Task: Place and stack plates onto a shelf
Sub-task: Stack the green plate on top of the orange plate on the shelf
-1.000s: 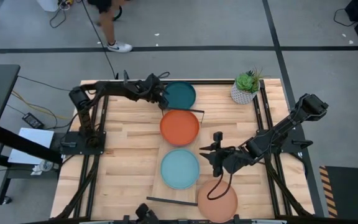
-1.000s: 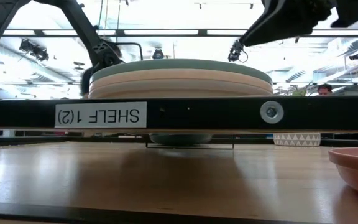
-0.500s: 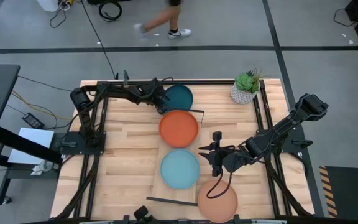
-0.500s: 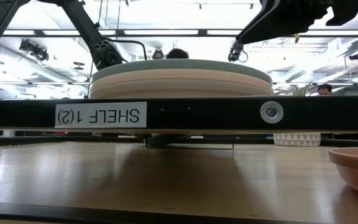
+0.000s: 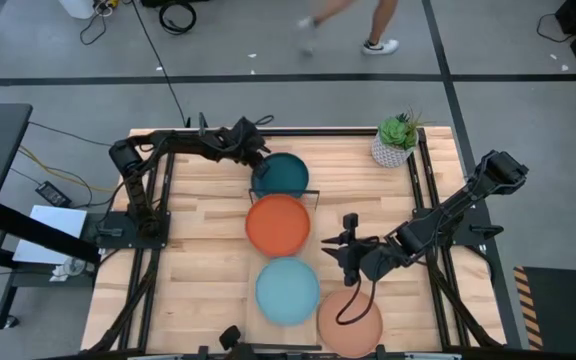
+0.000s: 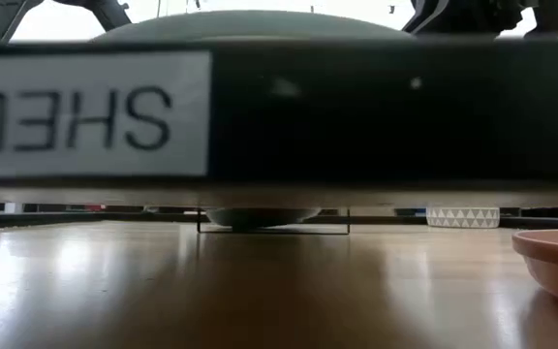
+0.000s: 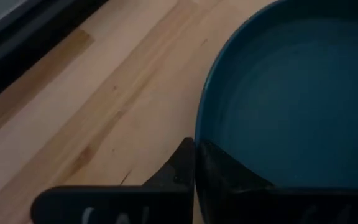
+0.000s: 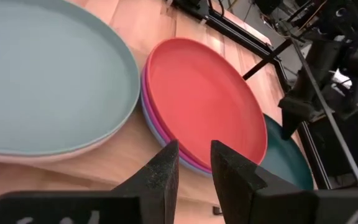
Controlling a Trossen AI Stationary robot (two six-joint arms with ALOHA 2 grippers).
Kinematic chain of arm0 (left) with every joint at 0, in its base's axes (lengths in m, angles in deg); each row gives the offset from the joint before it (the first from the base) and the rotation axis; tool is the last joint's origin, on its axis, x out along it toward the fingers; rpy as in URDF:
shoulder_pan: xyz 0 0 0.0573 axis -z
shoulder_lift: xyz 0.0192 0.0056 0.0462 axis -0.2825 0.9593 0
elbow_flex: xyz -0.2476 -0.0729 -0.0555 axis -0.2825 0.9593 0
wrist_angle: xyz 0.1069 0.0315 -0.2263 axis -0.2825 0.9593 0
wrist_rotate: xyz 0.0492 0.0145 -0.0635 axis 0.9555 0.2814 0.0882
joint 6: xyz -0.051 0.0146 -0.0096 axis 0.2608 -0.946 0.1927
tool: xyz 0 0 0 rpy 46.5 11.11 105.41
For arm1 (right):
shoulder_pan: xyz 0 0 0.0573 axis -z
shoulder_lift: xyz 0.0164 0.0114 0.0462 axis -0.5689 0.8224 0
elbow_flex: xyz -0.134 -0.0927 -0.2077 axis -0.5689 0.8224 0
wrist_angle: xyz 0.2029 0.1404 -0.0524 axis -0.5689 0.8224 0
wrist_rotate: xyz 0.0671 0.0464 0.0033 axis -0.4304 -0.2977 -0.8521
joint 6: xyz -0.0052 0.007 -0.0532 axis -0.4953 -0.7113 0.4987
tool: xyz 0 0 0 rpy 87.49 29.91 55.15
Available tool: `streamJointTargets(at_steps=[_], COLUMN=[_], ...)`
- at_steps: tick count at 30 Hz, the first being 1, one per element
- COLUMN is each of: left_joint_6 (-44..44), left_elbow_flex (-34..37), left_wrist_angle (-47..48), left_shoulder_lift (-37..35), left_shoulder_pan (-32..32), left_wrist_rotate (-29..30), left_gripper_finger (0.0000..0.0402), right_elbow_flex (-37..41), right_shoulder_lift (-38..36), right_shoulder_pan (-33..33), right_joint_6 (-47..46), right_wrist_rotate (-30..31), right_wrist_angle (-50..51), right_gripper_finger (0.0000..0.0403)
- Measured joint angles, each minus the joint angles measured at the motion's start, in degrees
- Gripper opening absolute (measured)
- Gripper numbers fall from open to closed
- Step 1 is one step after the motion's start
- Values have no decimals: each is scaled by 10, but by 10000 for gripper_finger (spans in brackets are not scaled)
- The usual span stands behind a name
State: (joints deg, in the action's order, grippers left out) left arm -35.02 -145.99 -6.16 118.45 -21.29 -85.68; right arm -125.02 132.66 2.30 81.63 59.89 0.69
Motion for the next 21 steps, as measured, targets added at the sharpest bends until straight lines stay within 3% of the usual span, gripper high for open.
streamJointTargets(at_steps=[11,21], left_joint_6=[-18,-40], left_elbow_flex=[1,1], left_wrist_angle=[15,78], left_shoulder_lift=[-36,-173], left_shoulder_pan=[-5,-28], left_wrist_rotate=[-8,-9], left_gripper_finger=[13,13], right_elbow_flex=[0,-1], right_shoulder_lift=[0,-10], right_shoulder_pan=[-1,-3], right_joint_6=[-7,-15], right_wrist_rotate=[18,42], right_wrist_angle=[33,49], right_gripper_finger=[98,98])
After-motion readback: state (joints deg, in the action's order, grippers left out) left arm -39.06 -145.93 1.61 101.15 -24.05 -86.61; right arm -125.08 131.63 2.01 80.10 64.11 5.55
